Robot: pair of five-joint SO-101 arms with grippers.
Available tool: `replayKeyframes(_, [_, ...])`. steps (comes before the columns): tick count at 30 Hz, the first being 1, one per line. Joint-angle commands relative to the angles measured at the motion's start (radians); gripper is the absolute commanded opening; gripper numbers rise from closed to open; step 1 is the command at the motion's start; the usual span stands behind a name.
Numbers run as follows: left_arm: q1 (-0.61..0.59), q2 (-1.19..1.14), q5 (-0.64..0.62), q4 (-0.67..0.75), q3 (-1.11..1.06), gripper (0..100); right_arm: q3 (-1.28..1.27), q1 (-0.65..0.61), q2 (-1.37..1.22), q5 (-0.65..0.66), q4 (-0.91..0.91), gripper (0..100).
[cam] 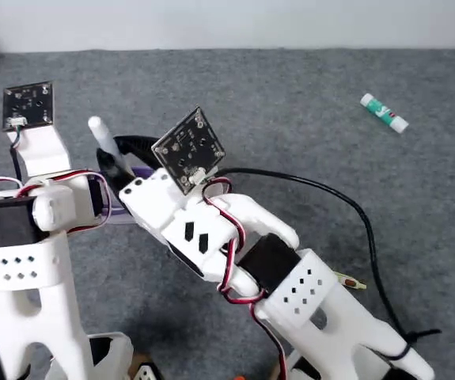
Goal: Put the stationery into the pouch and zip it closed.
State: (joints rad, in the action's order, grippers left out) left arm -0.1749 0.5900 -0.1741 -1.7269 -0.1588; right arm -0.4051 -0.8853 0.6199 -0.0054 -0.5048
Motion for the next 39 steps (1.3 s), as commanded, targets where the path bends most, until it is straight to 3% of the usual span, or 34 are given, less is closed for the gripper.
replayKeyframes(1, [0.002,-0.003,-0.008,-0.002,0.068,1,0.012,0.013,0.085,0.034,-0.087,19.0])
replayKeyframes(4, [0.002,-0.003,-0.008,0.002,0.068,1,0.012,0.013,0.154,0.032,-0.147,25.8])
replayKeyframes(8, [0.002,-0.003,-0.008,0.0,0.068,1,0.012,0.051,0.243,0.032,-0.242,18.4])
replayKeyframes(14, [0.0,0.002,-0.008,-0.002,0.068,1,0.011,0.309,0.338,-0.015,-0.461,7.7])
replayKeyframes(19, [0.0,0.002,-0.008,-0.002,0.068,1,0.005,0.57,0.315,-0.118,-0.625,7.3])
replayKeyframes(22, [0.0,0.002,-0.008,0.002,0.068,1,0.005,0.647,0.248,-0.127,-0.746,8.6])
replayKeyframes(28, [0.0,-0.002,-0.008,0.003,0.068,1,0.005,0.682,0.108,-0.08,-0.866,28.4])
replayKeyframes(39, [-0.037,0.003,-0.008,0.003,0.068,1,0.005,0.61,-0.231,0.094,-0.938,29.6])
